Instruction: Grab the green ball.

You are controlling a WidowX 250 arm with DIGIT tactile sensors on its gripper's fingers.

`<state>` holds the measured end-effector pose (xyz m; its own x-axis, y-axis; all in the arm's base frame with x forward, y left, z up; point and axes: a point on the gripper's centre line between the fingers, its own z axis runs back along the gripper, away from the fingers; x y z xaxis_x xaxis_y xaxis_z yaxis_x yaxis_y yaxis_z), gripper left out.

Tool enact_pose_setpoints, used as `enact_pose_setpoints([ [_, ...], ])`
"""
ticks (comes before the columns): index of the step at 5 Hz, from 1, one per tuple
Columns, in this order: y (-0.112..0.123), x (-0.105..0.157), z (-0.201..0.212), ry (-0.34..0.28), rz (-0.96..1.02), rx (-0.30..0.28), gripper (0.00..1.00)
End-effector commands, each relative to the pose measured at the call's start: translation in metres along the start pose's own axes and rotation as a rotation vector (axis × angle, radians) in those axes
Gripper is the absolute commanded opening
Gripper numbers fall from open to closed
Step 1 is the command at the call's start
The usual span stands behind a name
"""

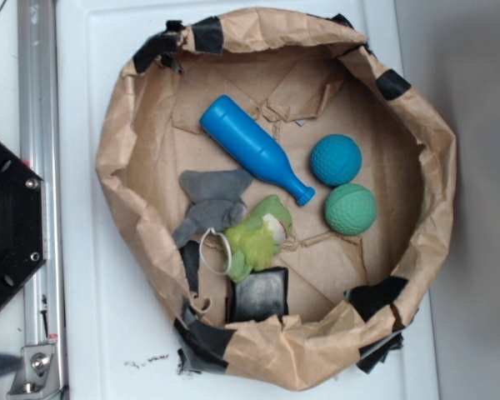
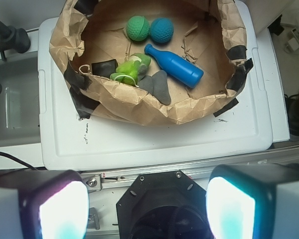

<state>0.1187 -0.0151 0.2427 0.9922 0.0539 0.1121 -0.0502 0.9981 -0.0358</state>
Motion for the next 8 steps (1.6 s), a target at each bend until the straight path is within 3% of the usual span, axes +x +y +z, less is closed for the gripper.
enact_pose_setpoints([
  [1,0.000,0.000,0.000,0.000,0.000,0.000,1.00],
  [2,0.006,0.046,-0.039,-0.099,0.027,0.228,1.00],
  [3,0.007,0.095,-0.061,-0.143,-0.031,0.234,1.00],
  [4,0.006,0.141,-0.100,-0.230,-0.171,0.302,1.00],
  [6,-0.012,0.186,-0.189,-0.156,-0.430,0.265,1.00],
  [7,-0.011,0.193,-0.212,-0.150,-0.493,0.156,1.00],
  [8,-0.016,0.188,-0.220,-0.192,-0.560,0.066,1.00],
])
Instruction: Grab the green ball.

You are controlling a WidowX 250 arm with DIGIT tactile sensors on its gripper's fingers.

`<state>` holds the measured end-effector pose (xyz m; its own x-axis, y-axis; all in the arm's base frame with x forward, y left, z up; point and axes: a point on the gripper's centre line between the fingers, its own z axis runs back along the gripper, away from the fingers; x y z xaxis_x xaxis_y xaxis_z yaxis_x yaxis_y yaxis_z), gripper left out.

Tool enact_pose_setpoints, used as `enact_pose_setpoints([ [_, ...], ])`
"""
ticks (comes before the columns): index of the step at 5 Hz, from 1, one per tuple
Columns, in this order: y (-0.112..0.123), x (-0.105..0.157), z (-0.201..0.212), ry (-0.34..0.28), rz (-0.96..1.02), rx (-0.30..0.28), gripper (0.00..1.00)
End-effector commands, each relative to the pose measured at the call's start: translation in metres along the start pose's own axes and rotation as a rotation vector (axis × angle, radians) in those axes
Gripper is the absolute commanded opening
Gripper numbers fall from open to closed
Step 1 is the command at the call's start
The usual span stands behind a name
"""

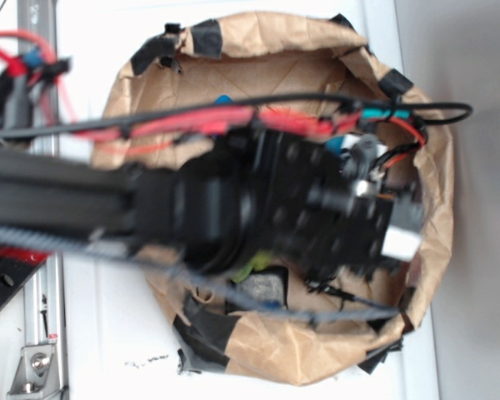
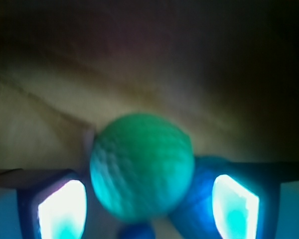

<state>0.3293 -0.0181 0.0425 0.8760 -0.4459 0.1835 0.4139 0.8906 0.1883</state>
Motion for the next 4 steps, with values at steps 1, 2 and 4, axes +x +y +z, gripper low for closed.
enact_pose_setpoints([
  [1,-0.007,-0.002,0.003,-0.097,-0.024,-0.084,0.00],
  [2,-0.006,-0.014,0.021,-0.099,0.009,-0.088,0.00],
  [4,0.005,-0.024,0.072,-0.167,0.119,-0.068,0.00],
])
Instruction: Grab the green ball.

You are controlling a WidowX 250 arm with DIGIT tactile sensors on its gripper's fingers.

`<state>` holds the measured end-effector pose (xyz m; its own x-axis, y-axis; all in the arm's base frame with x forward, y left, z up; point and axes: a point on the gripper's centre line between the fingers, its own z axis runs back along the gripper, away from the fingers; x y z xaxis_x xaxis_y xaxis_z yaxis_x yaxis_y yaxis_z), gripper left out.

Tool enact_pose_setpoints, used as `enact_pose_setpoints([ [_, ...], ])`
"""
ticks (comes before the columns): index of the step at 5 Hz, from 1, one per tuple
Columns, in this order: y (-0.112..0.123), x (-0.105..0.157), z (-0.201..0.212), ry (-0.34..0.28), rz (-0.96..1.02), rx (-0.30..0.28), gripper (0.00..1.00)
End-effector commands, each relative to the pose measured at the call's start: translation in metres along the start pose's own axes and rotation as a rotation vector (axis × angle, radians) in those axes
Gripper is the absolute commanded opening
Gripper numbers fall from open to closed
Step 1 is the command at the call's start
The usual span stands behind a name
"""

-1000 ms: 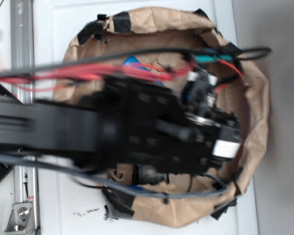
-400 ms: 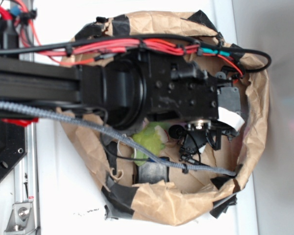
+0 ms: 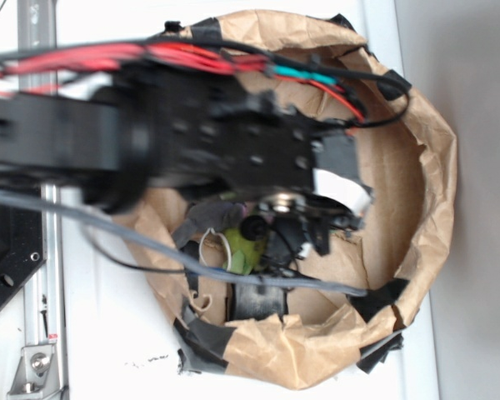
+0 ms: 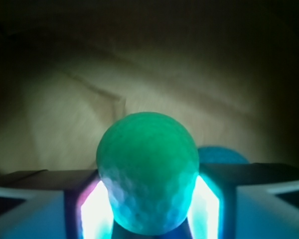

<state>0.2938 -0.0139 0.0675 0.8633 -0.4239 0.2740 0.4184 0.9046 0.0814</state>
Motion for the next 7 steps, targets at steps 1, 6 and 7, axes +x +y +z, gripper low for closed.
enact_pose_setpoints([
  [1,0.018,0.010,0.066,-0.058,0.177,0.067,0.00],
  [6,0.027,-0.008,0.118,0.456,0.811,-0.018,0.00],
  [7,0.024,-0.015,0.122,0.454,0.807,-0.023,0.00],
])
